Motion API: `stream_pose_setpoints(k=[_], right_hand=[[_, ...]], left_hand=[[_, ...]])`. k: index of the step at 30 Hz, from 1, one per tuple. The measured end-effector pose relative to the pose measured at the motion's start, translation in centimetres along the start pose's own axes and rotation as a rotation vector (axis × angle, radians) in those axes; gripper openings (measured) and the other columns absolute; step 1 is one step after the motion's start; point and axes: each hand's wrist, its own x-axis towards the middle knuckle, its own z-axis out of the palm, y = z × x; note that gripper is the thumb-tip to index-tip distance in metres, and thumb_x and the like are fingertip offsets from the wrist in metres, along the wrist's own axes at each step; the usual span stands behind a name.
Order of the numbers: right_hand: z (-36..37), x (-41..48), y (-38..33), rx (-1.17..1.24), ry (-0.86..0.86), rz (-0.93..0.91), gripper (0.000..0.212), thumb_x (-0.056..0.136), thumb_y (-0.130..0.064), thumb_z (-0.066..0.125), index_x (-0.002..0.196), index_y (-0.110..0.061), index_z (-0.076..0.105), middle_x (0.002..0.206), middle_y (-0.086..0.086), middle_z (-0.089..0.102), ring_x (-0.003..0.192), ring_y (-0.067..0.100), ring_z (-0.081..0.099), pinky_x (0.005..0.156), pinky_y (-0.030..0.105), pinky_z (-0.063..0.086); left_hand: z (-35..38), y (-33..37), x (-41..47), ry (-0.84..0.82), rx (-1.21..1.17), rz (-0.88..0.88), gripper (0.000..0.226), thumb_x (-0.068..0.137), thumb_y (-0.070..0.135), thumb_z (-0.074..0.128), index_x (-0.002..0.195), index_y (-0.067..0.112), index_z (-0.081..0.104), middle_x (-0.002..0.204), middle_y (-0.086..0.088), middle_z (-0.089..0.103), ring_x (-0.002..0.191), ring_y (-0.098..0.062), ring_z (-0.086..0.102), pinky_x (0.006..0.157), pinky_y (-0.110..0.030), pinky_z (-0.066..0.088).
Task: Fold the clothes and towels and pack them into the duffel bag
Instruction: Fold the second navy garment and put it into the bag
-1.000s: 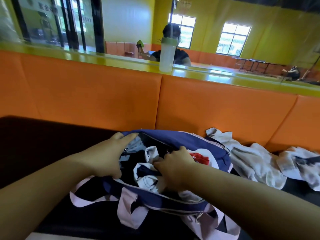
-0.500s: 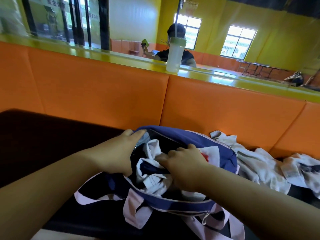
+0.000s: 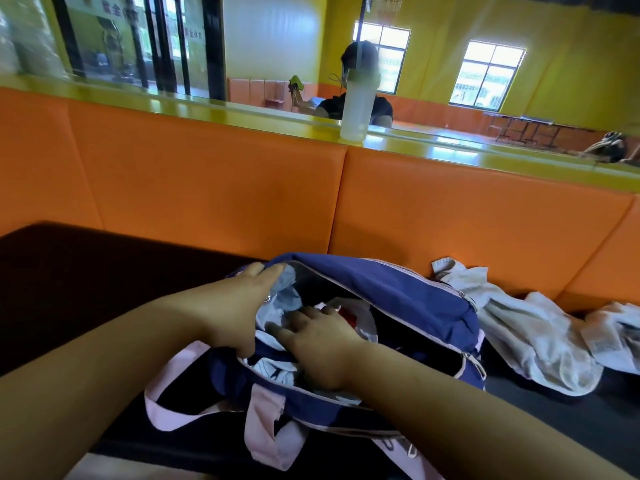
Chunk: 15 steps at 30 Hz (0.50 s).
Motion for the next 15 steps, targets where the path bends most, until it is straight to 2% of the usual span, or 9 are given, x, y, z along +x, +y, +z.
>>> stream_pose_setpoints(k=[2,4,5,7,10,11,12,13,15], right_hand=[[0.6,-0.7,0.3,0.053,0.027,-0.014,0.076,0.091,-0.036,0.053,0.151,-0.022,0.007,0.157,0.018,0.001,0.143,0.041,-0.006,0.114,0.055,0.003],[0.8,-1.8,0.7,0.134,0.059,-0.051,0.072,0.092,-0.039,0.049,0.151,-0.025,0.010,0.157,0.014,-0.014,0.142,0.036,-0.021,0.114,0.052,-0.008],[0.7,-2.4,0.9,0.189,0.073,-0.067,0.070,0.091,-0.040,0.050,0.150,-0.026,0.015,0.158,0.012,-0.011,0.143,0.033,-0.017,0.115,0.049,-0.006],[0.4,-3.4,1.2,0.357,0.085,-0.079,0.065,0.089,-0.038,0.055,0.146,-0.024,0.029,0.156,0.009,0.015,0.143,0.026,0.009,0.116,0.040,0.011],[-0.2,-3.9,1.6,0.682,-0.029,-0.037,0.035,0.093,-0.037,0.053,0.126,-0.025,0.057,0.128,0.001,0.055,0.120,0.017,0.047,0.107,0.035,0.034],[-0.2,-3.9,1.7,0.749,-0.069,-0.015,0.023,0.095,-0.037,0.049,0.109,-0.028,0.065,0.115,-0.001,0.062,0.108,0.016,0.054,0.101,0.035,0.039],[-0.2,-3.7,1.6,0.752,-0.077,0.000,0.020,0.096,-0.036,0.047,0.096,-0.030,0.066,0.104,-0.003,0.065,0.099,0.016,0.058,0.096,0.036,0.042],[-0.1,-3.4,1.5,0.709,-0.072,-0.011,0.019,0.096,-0.035,0.047,0.094,-0.029,0.065,0.101,-0.003,0.066,0.096,0.016,0.059,0.094,0.038,0.044],[0.6,-2.8,0.9,0.578,-0.041,-0.074,0.018,0.091,-0.030,0.053,0.106,-0.026,0.063,0.110,-0.001,0.065,0.101,0.020,0.058,0.093,0.040,0.045]], left_hand=[[-0.1,-0.3,0.1,0.026,-0.036,0.008,0.119,0.060,0.003,0.075,0.146,0.034,-0.001,0.118,0.007,0.030,0.067,-0.009,0.053,0.049,-0.023,0.046],[0.0,-0.5,0.1,0.022,-0.073,0.002,0.121,0.061,0.003,0.076,0.147,0.035,-0.003,0.119,0.007,0.029,0.070,-0.010,0.055,0.052,-0.024,0.049],[0.1,-0.6,0.1,0.020,-0.080,0.000,0.121,0.061,0.003,0.076,0.147,0.035,-0.003,0.122,0.006,0.029,0.071,-0.010,0.055,0.053,-0.024,0.050],[0.2,-0.7,0.1,0.025,-0.086,0.002,0.120,0.060,0.005,0.076,0.147,0.035,-0.002,0.124,0.004,0.029,0.075,-0.012,0.056,0.056,-0.028,0.054],[0.2,-1.0,0.0,0.033,-0.085,0.009,0.123,0.057,0.011,0.080,0.146,0.036,-0.001,0.130,0.004,0.029,0.094,-0.018,0.057,0.075,-0.034,0.057],[0.3,-1.1,0.0,0.036,-0.090,0.014,0.125,0.056,0.013,0.083,0.147,0.035,-0.001,0.133,0.004,0.027,0.105,-0.019,0.054,0.083,-0.034,0.055],[0.4,-1.2,0.0,0.037,-0.099,0.018,0.127,0.055,0.015,0.084,0.147,0.035,-0.001,0.137,0.005,0.026,0.113,-0.019,0.050,0.090,-0.034,0.052],[0.5,-1.2,0.0,0.036,-0.105,0.022,0.128,0.055,0.015,0.085,0.147,0.035,-0.002,0.140,0.005,0.024,0.119,-0.018,0.046,0.094,-0.033,0.050],[0.8,-1.3,0.0,0.032,-0.101,0.022,0.129,0.056,0.016,0.085,0.147,0.035,-0.004,0.144,0.004,0.021,0.125,-0.018,0.042,0.098,-0.032,0.047]])
